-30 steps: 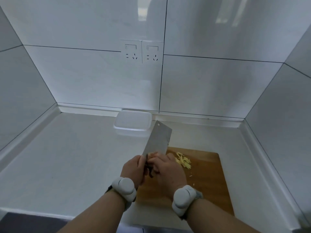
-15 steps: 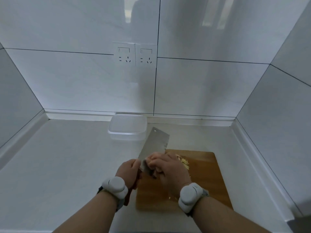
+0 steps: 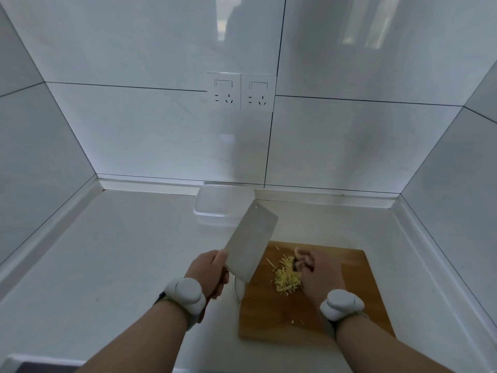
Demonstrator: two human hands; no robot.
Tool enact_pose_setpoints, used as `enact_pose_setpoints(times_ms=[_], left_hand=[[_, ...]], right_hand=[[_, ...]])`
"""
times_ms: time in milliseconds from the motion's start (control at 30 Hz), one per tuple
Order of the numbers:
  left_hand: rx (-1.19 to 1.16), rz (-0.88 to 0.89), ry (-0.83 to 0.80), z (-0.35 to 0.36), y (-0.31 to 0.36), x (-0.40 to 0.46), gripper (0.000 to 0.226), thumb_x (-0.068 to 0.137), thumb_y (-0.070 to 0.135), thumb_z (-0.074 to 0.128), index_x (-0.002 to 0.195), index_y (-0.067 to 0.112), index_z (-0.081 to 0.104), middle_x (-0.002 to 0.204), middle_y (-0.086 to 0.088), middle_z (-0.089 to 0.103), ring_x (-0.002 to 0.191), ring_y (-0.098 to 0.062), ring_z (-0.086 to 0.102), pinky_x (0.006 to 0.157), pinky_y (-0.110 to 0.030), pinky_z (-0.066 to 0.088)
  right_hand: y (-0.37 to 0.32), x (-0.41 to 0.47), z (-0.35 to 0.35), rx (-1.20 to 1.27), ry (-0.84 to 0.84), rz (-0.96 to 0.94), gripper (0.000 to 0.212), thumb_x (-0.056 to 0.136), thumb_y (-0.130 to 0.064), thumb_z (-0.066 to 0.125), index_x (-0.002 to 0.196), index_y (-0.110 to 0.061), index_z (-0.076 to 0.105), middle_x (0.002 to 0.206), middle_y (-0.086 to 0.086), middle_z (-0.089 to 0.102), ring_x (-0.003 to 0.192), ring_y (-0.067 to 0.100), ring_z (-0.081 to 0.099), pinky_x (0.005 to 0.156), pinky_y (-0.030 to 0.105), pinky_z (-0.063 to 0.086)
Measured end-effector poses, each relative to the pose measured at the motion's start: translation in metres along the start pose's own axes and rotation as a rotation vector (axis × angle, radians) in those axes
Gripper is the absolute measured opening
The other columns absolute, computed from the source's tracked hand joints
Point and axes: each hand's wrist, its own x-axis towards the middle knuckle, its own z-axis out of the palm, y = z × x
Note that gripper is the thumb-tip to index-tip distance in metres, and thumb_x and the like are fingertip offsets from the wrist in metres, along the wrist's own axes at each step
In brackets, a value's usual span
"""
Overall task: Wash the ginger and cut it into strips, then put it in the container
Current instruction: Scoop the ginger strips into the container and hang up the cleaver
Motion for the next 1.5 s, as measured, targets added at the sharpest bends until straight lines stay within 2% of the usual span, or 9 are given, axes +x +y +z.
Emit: enact_pose_setpoints(times_ms=[100,233,433,767,900,1000,1100,1233,1500], left_hand=[[0.111,0.052,0.037,0.007,0.001,0.006,0.038,0.101,0.028,0.032,0.086,0.002,0.056,0.059,-0.007,0.059,0.046,-0.021,0.047,0.046,-0.028,0.041],[0.317,0.246,-0.002,0.028,0.005,0.007,0.034,0.102,0.028,0.029,0.090,0.006,0.053,0.070,-0.012,0.064,0.053,-0.027,0.053,0.056,-0.043,0.051],[0.261,0.348,0.046,0.069,0.029,0.012,0.041,0.101,0.037,0.026,0.111,0.006,0.052,0.096,-0.018,0.063,0.087,-0.037,0.061,0.076,-0.044,0.050],[0.447,0.337,0.043,0.100,0.039,0.028,0.033,0.103,0.031,0.021,0.118,0.015,0.046,0.110,-0.007,0.051,0.100,-0.028,0.057,0.086,-0.037,0.047],[0.229,0.230,0.121,0.095,0.041,0.041,0.029,0.101,0.028,0.035,0.080,0.015,0.049,0.073,-0.007,0.058,0.072,-0.029,0.060,0.071,-0.037,0.051],[-0.090,0.070,-0.003,0.074,0.047,0.047,0.030,0.101,0.025,0.037,0.081,0.007,0.051,0.057,-0.008,0.058,0.040,-0.019,0.049,0.041,-0.025,0.043],[-0.277,-0.070,-0.223,0.055,0.049,0.045,0.030,0.101,0.032,0.039,0.087,0.007,0.050,0.059,-0.007,0.057,0.039,-0.018,0.043,0.040,-0.024,0.039],[-0.200,-0.146,-0.411,0.057,0.049,0.040,0.031,0.101,0.037,0.040,0.091,0.009,0.050,0.059,-0.005,0.055,0.038,-0.015,0.041,0.036,-0.021,0.037],[-0.236,-0.056,-0.307,0.075,0.059,0.045,0.034,0.102,0.032,0.038,0.080,0.009,0.048,0.056,-0.005,0.053,0.036,-0.016,0.039,0.038,-0.021,0.037]], right_hand=[[-0.038,0.005,-0.003,0.113,0.200,-0.175,0.028,0.090,-0.005,0.061,0.116,-0.014,0.067,0.109,0.002,0.065,0.098,0.018,0.055,0.086,0.025,0.039],[-0.074,0.010,0.001,0.147,0.043,-0.297,0.038,0.088,-0.007,0.053,0.123,-0.017,0.063,0.115,0.002,0.063,0.104,0.019,0.052,0.094,0.036,0.046],[-0.061,-0.013,0.007,-0.004,-0.003,-0.333,0.043,0.085,-0.006,0.055,0.128,-0.016,0.057,0.141,0.002,0.046,0.120,0.024,0.046,0.107,0.027,0.033],[-0.028,-0.020,0.003,0.058,0.049,-0.239,0.050,0.085,-0.003,0.063,0.130,-0.022,0.055,0.142,-0.005,0.046,0.131,0.012,0.040,0.110,0.017,0.026],[-0.006,-0.017,-0.008,-0.137,-0.134,-0.096,0.033,0.091,-0.013,0.057,0.122,-0.024,0.058,0.124,-0.005,0.055,0.117,0.015,0.047,0.092,0.023,0.045],[0.006,-0.005,-0.020,0.178,-0.039,0.231,0.023,0.091,-0.013,0.059,0.112,-0.020,0.065,0.105,0.002,0.067,0.089,0.019,0.064,0.079,0.034,0.056],[0.015,0.022,-0.031,0.704,0.071,0.606,0.020,0.097,-0.009,0.053,0.114,-0.013,0.062,0.091,0.011,0.066,0.064,0.027,0.063,0.064,0.048,0.059],[-0.002,0.048,-0.054,1.414,-0.042,0.706,0.028,0.107,-0.017,0.038,0.113,-0.001,0.060,0.074,0.010,0.067,0.052,0.021,0.058,0.043,0.027,0.050],[-0.022,0.040,-0.055,1.440,-0.311,0.741,0.035,0.104,-0.016,0.032,0.086,-0.001,0.058,0.055,0.010,0.058,0.034,0.022,0.050,0.035,0.022,0.045]])
